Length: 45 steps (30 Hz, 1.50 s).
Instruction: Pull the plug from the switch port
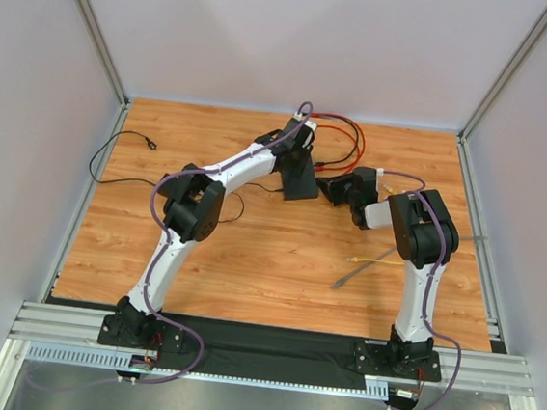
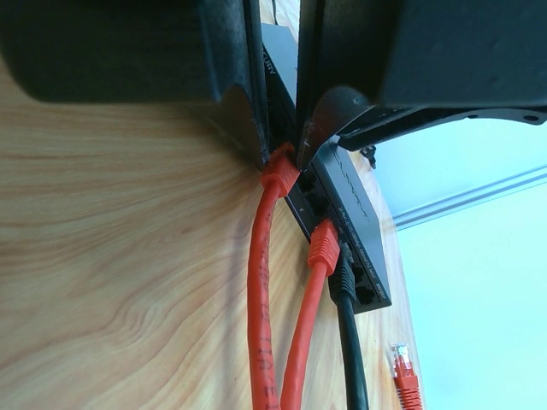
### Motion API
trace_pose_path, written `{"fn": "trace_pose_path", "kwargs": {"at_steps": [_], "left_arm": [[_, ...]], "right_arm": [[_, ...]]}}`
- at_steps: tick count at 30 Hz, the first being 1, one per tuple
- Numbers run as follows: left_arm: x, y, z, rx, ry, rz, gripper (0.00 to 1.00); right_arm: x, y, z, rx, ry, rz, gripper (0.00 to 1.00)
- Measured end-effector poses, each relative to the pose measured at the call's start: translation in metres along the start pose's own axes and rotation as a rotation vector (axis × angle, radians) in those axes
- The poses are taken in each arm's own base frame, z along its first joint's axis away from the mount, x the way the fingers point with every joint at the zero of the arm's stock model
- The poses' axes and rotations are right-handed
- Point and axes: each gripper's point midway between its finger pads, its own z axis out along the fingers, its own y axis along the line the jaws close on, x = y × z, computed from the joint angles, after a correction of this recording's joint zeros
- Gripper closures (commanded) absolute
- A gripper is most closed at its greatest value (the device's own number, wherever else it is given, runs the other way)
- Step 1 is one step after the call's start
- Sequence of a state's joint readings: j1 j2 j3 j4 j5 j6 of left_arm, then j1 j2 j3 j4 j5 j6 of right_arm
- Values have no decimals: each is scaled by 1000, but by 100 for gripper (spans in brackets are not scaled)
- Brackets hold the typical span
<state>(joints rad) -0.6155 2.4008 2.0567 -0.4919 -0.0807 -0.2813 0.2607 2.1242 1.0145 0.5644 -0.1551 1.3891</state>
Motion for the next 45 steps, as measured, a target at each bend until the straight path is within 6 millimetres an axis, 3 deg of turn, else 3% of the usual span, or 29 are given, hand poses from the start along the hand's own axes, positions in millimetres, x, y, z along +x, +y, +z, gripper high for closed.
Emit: {"fn": "trace_pose_path", "kwargs": {"at_steps": [20, 41, 45], "left_arm": [[5, 5, -1, -138, 48, 40, 55], [1, 6, 4, -159, 65, 38, 52], [1, 5, 5, -158, 68, 39, 52]], "right_arm": [[0, 0, 0, -1, 0, 0, 100], [-5, -2, -2, 10, -56, 54, 100], [-16, -8, -7, -2, -90, 97, 100]]}}
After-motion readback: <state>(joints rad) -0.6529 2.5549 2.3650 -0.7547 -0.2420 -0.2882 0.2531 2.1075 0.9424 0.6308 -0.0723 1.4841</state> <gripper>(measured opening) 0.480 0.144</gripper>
